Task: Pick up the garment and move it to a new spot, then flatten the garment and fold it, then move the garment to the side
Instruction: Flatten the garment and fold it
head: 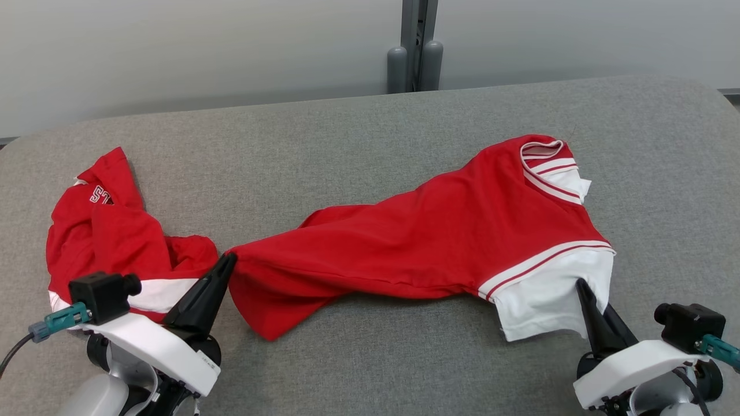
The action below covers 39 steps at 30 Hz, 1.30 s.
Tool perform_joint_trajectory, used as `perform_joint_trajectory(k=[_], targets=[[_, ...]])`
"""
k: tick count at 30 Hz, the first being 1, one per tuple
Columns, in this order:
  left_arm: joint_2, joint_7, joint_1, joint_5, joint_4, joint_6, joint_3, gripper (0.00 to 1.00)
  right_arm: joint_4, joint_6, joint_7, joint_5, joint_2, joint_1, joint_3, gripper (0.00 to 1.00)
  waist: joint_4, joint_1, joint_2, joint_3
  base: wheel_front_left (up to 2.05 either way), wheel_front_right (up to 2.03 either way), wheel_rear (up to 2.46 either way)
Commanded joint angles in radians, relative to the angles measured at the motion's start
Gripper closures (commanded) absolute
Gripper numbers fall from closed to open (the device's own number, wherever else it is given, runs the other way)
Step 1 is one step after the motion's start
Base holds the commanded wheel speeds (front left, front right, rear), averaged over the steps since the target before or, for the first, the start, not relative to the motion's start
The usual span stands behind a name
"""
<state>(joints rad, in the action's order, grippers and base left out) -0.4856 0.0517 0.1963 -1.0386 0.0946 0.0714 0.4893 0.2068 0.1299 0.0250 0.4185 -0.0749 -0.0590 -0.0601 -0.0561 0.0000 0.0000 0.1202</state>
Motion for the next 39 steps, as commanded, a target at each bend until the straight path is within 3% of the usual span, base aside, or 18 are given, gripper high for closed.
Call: perform_joint_trajectory(k=[1,8,17,23,29,39], targets=[[-0.008,-0.006,-0.005,-0.003,-0.02,-0.008,-0.006,1.0,-0.027,0.002,-0.008,-0.002,-0.002,0.004,0.0,1.0,-0.002,0.0,0.0,-0.002,0.0,0.0,0.0],[-0.049,-0.043,0.087,0.034,-0.052,-0.024,-0.017,1.0,-0.107,0.002,-0.053,0.002,-0.009,-0.09,-0.036,1.0,-0.02,0.0,0.0,0.007,0.0,0.0,0.0],[-0.081,-0.135,0.38,-0.006,0.088,0.04,-0.05,1.0,-0.016,0.002,-0.052,0.044,-0.038,-0.423,-0.075,1.0,-0.04,0.0,0.0,0.113,0.0,0.0,0.0],[-0.118,-0.23,0.678,-0.07,0.237,0.06,-0.048,1.0,0.139,0.001,0.041,0.067,-0.032,-0.761,-0.124,1.0,-0.056,0.0,0.0,0.238,0.0,0.0,0.0],[-0.163,-0.269,0.975,-0.099,0.325,0.061,-0.022,1.0,0.28,0.001,0.128,0.094,-0.014,-1.111,-0.099,1.0,-0.051,0.0,0.0,0.377,0.0,0.0,0.0],[-0.141,-0.174,1.38,-0.091,0.5,0.06,0.04,1.0,0.515,0.001,0.227,0.028,-0.007,-1.565,-0.067,1.0,-0.022,0.0,0.0,0.518,0.0,0.0,0.0]])
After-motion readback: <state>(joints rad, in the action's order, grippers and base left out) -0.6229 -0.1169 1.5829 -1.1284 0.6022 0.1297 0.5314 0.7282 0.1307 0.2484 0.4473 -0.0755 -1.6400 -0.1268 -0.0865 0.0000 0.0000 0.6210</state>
